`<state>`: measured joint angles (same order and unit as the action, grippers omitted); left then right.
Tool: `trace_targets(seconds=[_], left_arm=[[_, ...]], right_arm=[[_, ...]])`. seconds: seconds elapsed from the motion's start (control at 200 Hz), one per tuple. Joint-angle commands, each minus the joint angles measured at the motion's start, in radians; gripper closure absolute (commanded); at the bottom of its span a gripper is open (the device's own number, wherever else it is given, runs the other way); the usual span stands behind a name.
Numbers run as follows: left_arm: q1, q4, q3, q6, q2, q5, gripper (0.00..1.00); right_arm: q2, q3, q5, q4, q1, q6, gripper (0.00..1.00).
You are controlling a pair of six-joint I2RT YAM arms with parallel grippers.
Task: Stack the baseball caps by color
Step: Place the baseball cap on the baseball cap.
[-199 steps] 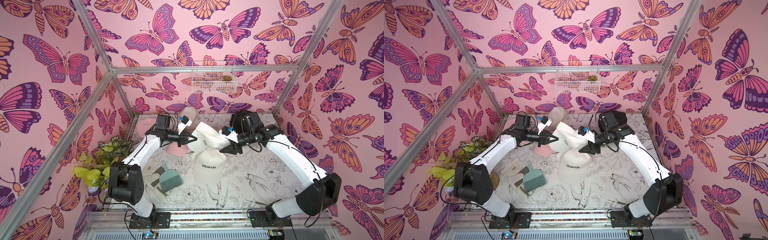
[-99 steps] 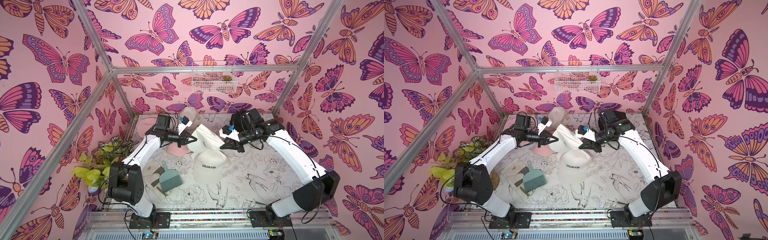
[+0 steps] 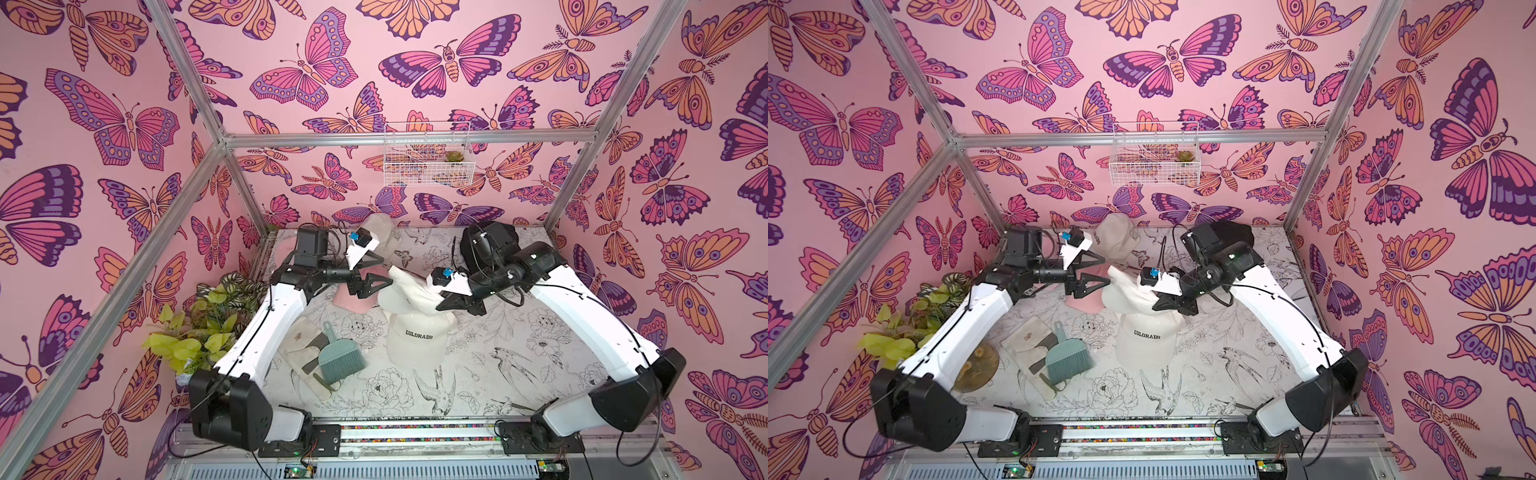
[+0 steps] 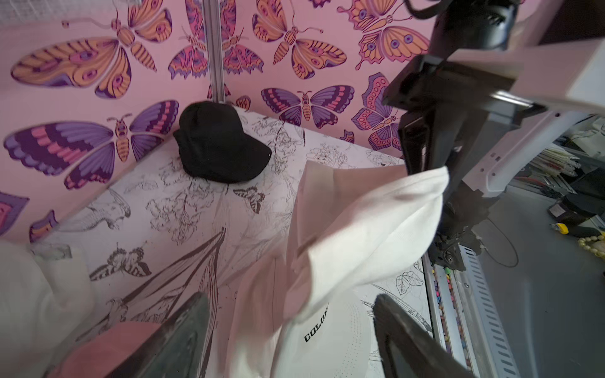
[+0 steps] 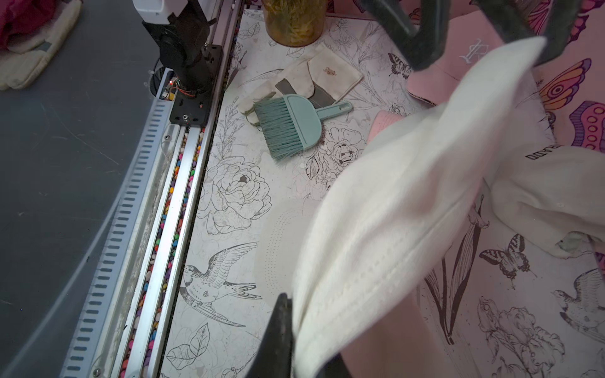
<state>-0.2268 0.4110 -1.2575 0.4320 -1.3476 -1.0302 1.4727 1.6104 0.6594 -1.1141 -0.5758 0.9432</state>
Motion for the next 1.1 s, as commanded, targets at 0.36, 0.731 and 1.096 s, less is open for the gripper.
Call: trace_targets(seconds=[0.36,0.731,1.096], left_arm=[[-0.015,0.077,-0.010,0.092,0.061,-0.013,0.09],[-0.153,0.506,-0.175,0.327,-0.075,0.087,0.21],[-0.193,0.597,-0.198,0.411,-0.128,0.027,0.26]], right_arm=[[0.010,0.085,-0.103,0.154,-0.036,-0.046,1.00],[0.053,0.106,-0.142,-0.053,-0.127,0.046,1.00],[0.080,0.113,-0.112,-0.100,-0.129,0.066,1.00]])
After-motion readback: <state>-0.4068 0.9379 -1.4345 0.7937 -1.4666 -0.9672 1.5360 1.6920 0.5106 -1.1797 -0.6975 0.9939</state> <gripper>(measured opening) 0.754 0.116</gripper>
